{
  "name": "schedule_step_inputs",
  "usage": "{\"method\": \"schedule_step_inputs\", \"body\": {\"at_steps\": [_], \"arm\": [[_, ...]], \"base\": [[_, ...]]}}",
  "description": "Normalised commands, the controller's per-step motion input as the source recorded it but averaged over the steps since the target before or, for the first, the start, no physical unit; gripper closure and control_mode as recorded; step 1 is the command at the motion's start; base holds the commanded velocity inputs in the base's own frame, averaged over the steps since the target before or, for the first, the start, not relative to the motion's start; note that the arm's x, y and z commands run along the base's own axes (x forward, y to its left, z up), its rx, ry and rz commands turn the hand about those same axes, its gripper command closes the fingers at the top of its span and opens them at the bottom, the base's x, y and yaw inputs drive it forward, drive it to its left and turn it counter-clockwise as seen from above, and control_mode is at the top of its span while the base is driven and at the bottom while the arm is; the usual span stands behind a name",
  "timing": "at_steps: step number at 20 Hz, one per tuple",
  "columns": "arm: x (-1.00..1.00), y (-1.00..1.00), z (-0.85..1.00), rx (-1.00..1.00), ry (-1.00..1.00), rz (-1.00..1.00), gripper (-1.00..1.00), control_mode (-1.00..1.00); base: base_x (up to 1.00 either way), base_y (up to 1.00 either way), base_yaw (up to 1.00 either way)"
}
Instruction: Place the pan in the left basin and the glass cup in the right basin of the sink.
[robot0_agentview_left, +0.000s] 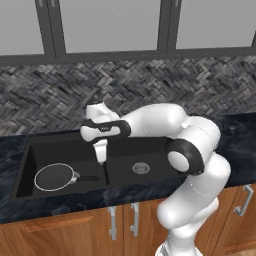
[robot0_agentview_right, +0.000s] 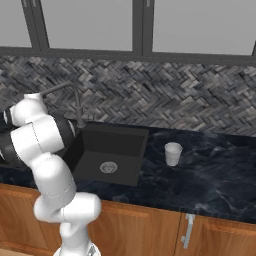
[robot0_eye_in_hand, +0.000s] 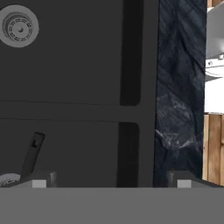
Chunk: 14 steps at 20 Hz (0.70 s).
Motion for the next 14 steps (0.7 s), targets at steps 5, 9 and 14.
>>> {"method": "schedule_step_inputs", "body": {"at_steps": [5, 9, 14], "arm": [[-0.32, -0.03, 0.33, -0.11, -0.05, 0.0, -1.0, -1.0], [-0.27, -0.11, 0.36, -0.14, 0.0, 0.02, -1.0, -1.0], [-0.24, -0.16, 0.38, -0.11, 0.01, 0.09, -1.0, -1.0]], "base": [[0.0, 0.0, 0.0], [0.0, 0.0, 0.0], [0.0, 0.0, 0.0]]}}
